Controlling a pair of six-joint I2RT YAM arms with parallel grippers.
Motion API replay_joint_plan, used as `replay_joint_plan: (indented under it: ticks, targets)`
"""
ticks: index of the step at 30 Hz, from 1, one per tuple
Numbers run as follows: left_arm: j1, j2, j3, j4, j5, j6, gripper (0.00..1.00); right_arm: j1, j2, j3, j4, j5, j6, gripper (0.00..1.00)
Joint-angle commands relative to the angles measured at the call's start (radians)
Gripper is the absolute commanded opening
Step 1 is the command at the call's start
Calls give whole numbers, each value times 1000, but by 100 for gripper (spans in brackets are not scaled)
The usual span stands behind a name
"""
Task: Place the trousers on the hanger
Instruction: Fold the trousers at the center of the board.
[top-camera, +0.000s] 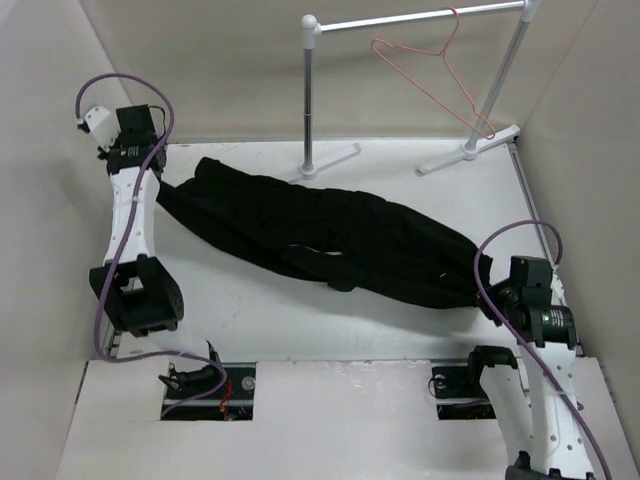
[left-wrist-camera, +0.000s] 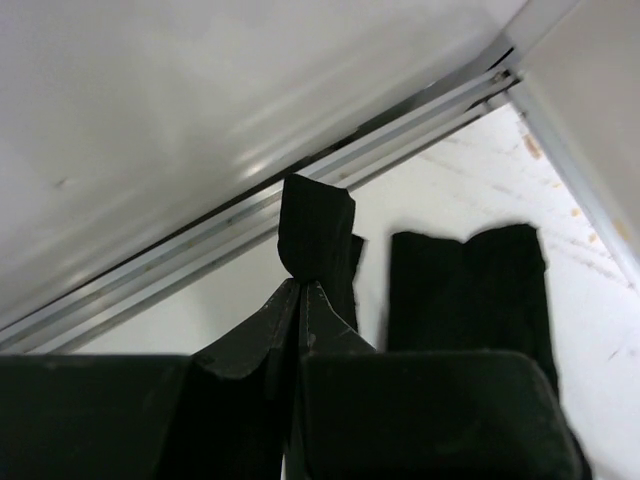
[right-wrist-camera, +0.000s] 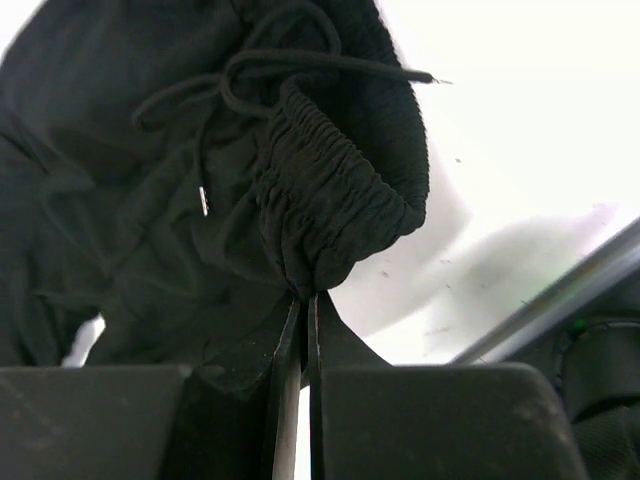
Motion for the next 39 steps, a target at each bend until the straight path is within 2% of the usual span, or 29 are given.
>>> replay_joint_plan:
  ticks: [1, 4, 7, 9, 16, 19, 21, 23, 24, 27, 29, 32, 36, 39]
  targets:
    - [0, 91, 171, 42, 10, 20, 1, -62, 56, 27, 144, -7, -25, 7]
    - [-26, 206, 310, 32, 13, 53, 1, -132, 180, 24, 271, -51, -33, 5]
    - [-32, 304, 429, 22, 19, 65, 1, -197, 292, 108, 342, -108, -42, 4]
    - [-37, 369, 503, 21, 24, 70, 1, -218, 364, 169, 376, -91, -51, 4]
    - [-84, 614, 701, 33, 39, 63, 1, -223, 769, 366, 514, -25, -62, 5]
    - [-100, 705, 759, 42, 44, 60, 2, -223, 947, 468, 546, -6, -71, 10]
    - [-110, 742, 781, 50, 35, 59, 5, -211, 1057, 539, 543, 13, -76, 17]
    - [-115, 766, 801, 70, 28, 57, 11, -205, 1143, 594, 543, 40, -79, 27]
    - [-115, 774, 809, 85, 28, 57, 19, -202, 1170, 611, 543, 53, -76, 33]
    - [-115, 763, 812, 134, 65, 56, 36, -185, 1190, 617, 580, 88, -74, 49]
    - [-98, 736, 807, 159, 114, 53, 44, -171, 1190, 619, 594, 93, -77, 50]
    - [-69, 666, 749, 150, 162, 50, 57, -151, 1152, 613, 604, 100, -96, 63]
    - [-20, 500, 486, 179, 182, 34, 73, -137, 1028, 555, 629, 116, -123, 85]
    - [2, 360, 234, 229, 191, -1, 77, -133, 932, 495, 646, 111, -125, 93]
